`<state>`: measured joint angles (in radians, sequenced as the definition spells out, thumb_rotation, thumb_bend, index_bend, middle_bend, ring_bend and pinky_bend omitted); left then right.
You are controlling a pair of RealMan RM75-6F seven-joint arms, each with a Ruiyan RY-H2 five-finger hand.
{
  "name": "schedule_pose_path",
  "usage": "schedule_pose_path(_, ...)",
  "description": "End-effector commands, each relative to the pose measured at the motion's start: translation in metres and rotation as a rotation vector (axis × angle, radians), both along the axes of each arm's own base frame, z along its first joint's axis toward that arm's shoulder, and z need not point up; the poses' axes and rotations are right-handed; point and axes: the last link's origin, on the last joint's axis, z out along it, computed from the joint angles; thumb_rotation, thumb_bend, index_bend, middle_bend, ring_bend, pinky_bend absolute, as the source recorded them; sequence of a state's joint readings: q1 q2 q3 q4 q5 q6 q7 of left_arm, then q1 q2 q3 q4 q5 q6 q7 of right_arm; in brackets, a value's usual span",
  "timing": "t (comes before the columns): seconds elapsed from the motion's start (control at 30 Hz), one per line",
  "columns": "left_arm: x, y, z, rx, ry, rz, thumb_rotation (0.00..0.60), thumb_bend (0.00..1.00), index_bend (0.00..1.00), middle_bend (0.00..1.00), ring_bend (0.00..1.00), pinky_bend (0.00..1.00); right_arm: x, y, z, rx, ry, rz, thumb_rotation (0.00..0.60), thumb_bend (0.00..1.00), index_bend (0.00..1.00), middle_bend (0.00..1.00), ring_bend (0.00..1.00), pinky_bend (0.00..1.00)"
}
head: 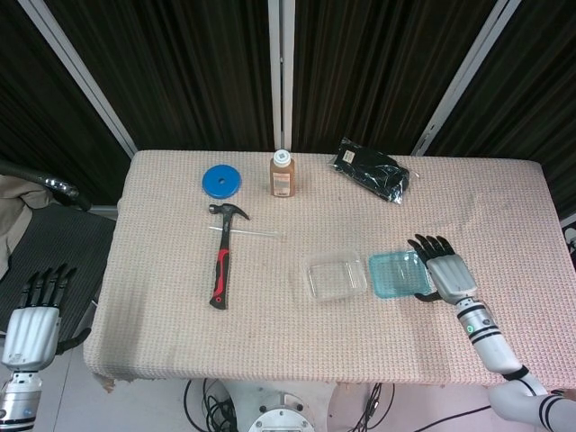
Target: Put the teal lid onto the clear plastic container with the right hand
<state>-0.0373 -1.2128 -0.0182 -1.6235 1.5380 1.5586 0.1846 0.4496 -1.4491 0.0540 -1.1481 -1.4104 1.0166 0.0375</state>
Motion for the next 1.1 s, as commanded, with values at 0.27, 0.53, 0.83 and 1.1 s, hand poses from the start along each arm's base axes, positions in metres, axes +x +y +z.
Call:
schedule_pose_path(0.27,0.002,-0.001,0.002,0.004,0.010,0.007,0.600,0.00,0.07,0.03,0.00,0.00,0.021,-0.015,0.009,0.154,-0.035,0.011,0.600,0.00,0.00,0.00,0.00,0.00)
schedule_pose_path(0.53,0.007,0.001,-0.001,-0.011,0.015,-0.002,0.600,0.00,0.07,0.03,0.00,0.00,0.039,-0.035,0.008,0.268,0.075,0.035,0.600,0.00,0.00,0.00,0.00,0.00)
schedule_pose_path(0.83,0.006,-0.001,0.000,-0.010,0.014,0.019,0.600,0.00,0.07,0.03,0.00,0.00,0.046,-0.046,-0.005,0.311,0.128,0.038,0.600,0.00,0.00,0.01,0.00,0.00)
schedule_pose_path(1.1,0.006,-0.001,-0.001,-0.011,0.012,0.022,0.600,0.00,0.07,0.03,0.00,0.00,0.046,-0.049,-0.012,0.323,0.129,0.037,0.600,0.00,0.00,0.04,0.00,0.00)
